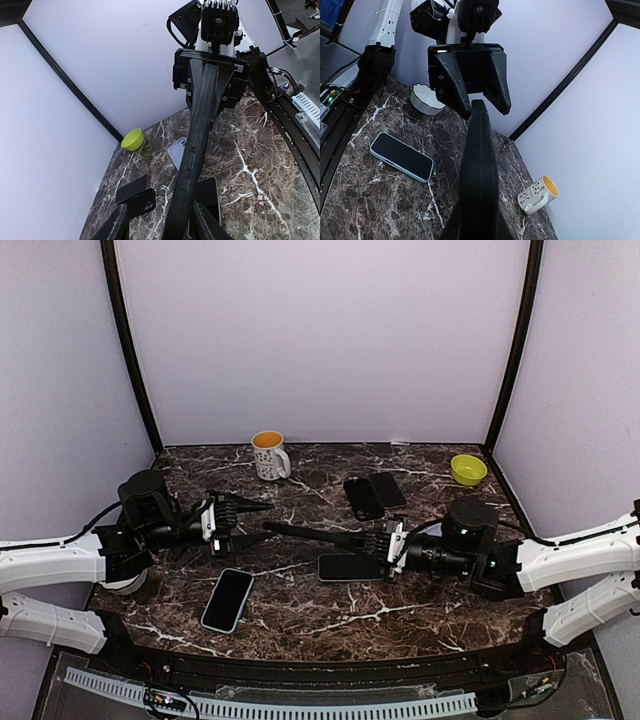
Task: Take the phone out of the phone case
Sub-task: Remove the top left corner of the phone from the phone case.
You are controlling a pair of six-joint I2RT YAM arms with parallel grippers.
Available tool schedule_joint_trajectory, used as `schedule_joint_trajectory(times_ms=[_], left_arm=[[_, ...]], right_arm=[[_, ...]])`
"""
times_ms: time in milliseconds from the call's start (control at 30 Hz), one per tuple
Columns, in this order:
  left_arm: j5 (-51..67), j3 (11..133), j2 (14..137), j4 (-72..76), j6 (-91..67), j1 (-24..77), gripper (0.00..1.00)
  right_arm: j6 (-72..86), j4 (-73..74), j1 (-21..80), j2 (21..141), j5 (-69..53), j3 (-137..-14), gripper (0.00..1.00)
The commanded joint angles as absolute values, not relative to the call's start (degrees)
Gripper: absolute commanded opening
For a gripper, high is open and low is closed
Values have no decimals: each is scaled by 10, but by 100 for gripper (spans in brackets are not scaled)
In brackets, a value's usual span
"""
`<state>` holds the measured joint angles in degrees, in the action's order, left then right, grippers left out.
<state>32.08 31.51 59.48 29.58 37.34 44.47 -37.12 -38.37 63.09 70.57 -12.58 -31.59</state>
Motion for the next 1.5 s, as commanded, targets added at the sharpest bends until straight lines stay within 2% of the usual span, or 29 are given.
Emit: schedule_joint_trajectory(times_ms=[0, 133, 333, 833, 1000, 1467], left_arm=[[284, 306, 578, 316, 408, 449, 44], [262, 302, 571, 319, 417, 451, 43], [252, 298, 570, 336, 414, 456, 35], [220, 291, 559, 336, 441, 467, 32], [178, 291, 560, 347, 443, 469, 26], [43, 302, 577, 361, 446, 470, 25]], right_arm=[[-392, -497, 643, 700, -106, -326, 0], [-394, -498, 648, 701, -105, -329, 0], [-399, -498, 658, 714, -96, -339, 0], [-384, -486, 660, 747, -72, -366, 0], [-353, -488, 661, 758, -65, -375, 0], [-246, -531, 697, 834, 12, -414, 0]])
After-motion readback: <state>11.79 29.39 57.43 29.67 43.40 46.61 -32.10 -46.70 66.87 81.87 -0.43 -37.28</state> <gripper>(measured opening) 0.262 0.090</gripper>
